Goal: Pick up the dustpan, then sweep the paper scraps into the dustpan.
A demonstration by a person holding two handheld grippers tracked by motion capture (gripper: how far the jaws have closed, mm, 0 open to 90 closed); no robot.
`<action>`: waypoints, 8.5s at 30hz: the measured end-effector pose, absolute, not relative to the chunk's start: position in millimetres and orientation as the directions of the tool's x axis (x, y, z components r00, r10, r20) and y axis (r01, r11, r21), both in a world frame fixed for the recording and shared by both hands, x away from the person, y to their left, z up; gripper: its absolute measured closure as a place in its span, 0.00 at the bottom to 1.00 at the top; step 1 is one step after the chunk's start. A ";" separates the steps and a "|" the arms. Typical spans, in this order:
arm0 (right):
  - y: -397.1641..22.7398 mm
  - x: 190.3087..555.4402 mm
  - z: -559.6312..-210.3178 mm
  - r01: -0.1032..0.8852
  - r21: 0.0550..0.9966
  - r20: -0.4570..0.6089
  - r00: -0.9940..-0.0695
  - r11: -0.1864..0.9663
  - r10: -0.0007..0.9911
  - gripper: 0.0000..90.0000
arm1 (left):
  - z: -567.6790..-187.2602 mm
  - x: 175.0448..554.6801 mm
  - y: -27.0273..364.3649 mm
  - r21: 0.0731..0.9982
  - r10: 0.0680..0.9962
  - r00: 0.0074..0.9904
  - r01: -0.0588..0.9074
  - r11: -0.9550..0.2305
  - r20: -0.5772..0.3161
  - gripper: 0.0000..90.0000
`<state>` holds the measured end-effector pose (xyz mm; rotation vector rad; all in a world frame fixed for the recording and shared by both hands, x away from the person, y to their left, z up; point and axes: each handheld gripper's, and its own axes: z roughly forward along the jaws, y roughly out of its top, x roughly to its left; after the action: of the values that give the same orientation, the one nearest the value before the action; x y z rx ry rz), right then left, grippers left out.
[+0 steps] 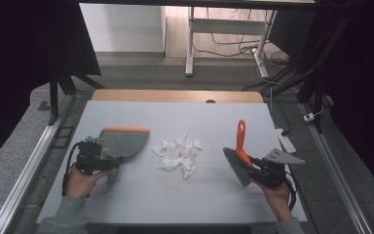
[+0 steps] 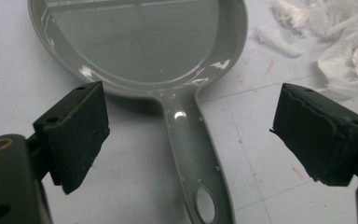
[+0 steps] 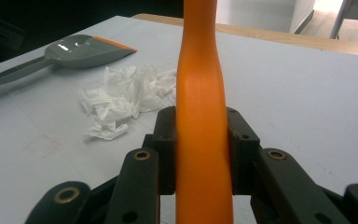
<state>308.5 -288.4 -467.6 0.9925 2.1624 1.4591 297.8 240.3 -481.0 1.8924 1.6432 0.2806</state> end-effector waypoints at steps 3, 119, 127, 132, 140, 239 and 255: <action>-287.2 308.0 -467.7 0.350 0.907 0.087 -0.698 0.232 0.711 0.77 | -487.7 299.0 240.3 0.545 0.949 0.203 0.838 -0.039 -0.243 0.12; -285.4 305.5 -461.1 0.325 0.917 0.062 -0.686 0.230 0.725 0.77 | -469.8 280.6 267.6 0.766 0.822 0.507 0.627 -0.143 -0.261 0.68; -284.5 305.3 -460.1 0.323 0.917 0.056 -0.685 0.234 0.726 0.77 | -461.1 272.8 268.3 0.782 0.786 0.575 0.589 -0.202 -0.230 0.68; -285.9 307.1 -459.7 0.323 0.917 0.056 -0.684 0.233 0.728 0.77 | -449.4 266.9 262.8 0.790 0.760 0.615 0.564 -0.239 -0.209 0.68; -284.9 307.1 -460.4 0.324 0.916 0.055 -0.685 0.237 0.726 0.77 | -449.7 261.9 260.5 0.778 0.727 0.655 0.561 -0.284 -0.207 0.68; -199.8 394.4 -462.8 0.372 0.889 0.060 -0.675 0.268 0.736 0.77 | -504.3 254.3 268.7 0.535 0.571 0.780 0.606 -0.589 -0.254 0.68; -177.9 417.9 -475.4 0.424 0.849 0.040 -0.646 0.315 0.762 0.77 | -510.0 268.6 264.4 0.523 0.560 0.774 0.622 -0.582 -0.297 0.68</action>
<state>417.9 -177.9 -475.4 1.0575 2.2175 1.2618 268.6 264.4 -510.0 2.3419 0.8776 -0.1309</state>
